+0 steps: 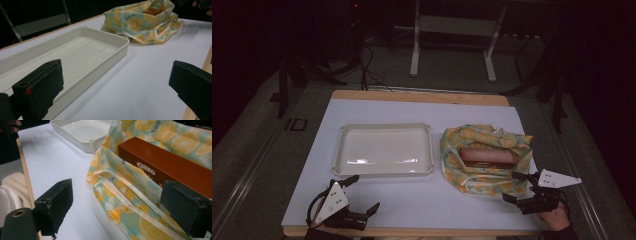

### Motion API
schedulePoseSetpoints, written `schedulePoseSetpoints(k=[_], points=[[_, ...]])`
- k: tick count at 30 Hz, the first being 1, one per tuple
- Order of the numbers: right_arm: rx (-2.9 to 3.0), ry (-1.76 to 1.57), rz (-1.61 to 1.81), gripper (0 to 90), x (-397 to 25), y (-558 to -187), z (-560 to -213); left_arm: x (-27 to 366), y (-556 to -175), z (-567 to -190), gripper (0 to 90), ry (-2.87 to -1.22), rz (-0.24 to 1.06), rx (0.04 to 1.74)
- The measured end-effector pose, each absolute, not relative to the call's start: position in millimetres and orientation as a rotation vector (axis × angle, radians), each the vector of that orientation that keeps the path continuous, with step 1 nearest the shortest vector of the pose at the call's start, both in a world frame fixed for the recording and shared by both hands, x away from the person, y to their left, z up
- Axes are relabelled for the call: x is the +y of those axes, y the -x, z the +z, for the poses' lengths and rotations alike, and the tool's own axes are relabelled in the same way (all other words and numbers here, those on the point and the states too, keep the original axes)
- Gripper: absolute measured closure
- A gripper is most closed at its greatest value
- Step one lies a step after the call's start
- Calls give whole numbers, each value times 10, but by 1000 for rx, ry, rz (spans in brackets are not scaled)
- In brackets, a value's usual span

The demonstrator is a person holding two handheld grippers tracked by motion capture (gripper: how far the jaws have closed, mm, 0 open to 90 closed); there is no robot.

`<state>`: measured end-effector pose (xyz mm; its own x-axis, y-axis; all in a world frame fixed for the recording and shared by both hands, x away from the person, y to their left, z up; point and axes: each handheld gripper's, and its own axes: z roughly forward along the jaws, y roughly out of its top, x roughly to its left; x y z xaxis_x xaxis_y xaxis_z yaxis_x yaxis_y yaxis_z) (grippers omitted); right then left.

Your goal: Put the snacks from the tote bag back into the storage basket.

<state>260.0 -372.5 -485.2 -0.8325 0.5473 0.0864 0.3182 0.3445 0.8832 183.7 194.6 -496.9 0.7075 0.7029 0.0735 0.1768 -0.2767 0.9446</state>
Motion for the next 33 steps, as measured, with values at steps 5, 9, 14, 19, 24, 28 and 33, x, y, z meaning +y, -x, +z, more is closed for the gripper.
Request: schedulePoseSetpoints(k=[5, 9, 14, 19, 24, 28, 33], points=[[2432, -775, 1482, 110, -3724, -2587, -4815, 1946, -1822, -4969, 0, -1819, 589, 688], [2461, -722, 1445, 110, -3696, -2573, -4760, 1937, -1813, -4978, 0, -1827, 567, 685], [2472, -670, 1430, 110, -3682, -2586, -4641, 1921, -1824, -4987, 0, -1838, 554, 679], [2469, -636, 1411, 113, -3680, -2627, -4513, 1924, -1829, -4986, 0, -1833, 552, 677], [2447, -594, 1418, 128, -3676, -2755, -4331, 1915, -1841, -4990, 0, -1832, 548, 674], [2439, -551, 1407, 129, -3637, -2847, -4219, 1914, -1846, -4992, 0, -1833, 545, 668], [2435, -533, 1411, 135, -3611, -2924, -4128, 1917, -1846, -4992, 0, -1829, 541, 666]])
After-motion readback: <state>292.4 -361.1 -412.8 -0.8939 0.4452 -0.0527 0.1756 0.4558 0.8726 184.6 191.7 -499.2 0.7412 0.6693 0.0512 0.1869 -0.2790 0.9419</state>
